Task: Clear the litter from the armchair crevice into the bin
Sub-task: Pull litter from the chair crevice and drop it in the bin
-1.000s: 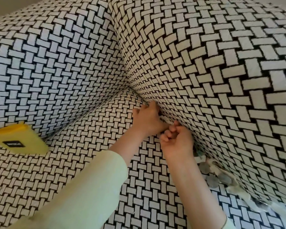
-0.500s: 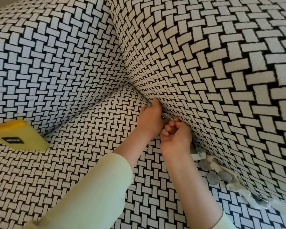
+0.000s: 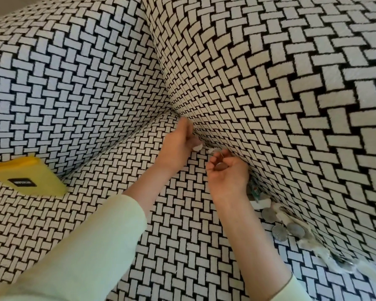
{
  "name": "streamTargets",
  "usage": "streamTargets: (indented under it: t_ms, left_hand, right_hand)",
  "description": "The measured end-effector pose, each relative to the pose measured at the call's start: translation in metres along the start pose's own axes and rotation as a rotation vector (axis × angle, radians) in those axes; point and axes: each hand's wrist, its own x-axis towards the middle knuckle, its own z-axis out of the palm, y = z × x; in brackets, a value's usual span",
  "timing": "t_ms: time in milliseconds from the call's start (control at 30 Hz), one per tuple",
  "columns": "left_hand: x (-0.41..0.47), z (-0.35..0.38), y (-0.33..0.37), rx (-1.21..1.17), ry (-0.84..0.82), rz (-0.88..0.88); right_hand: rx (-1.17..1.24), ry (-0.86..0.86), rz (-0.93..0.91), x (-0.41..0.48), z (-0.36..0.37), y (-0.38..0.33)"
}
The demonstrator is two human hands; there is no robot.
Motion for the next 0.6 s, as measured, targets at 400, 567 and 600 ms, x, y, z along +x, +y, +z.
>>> streamTargets:
  t_ms: [400,567,600]
  left_hand:
    - [-0.03,-0.038,0.01,-0.325,-0.103,-0.082]
    - [-0.048,-0.078,0.003,-0.214,-0.007,-0.079]
    - [-0.053,-0.088,0.0,-0.204,0.034,-0.08]
  right_hand:
    - [-0.031,-0.314,0.285,-0.005,0.0,0.01]
    - [-0.083,-0.413,0.42,-0.019,0.01,0.032]
    - [-0.117,-0.428,0.434,-0.023,0.017,0.04]
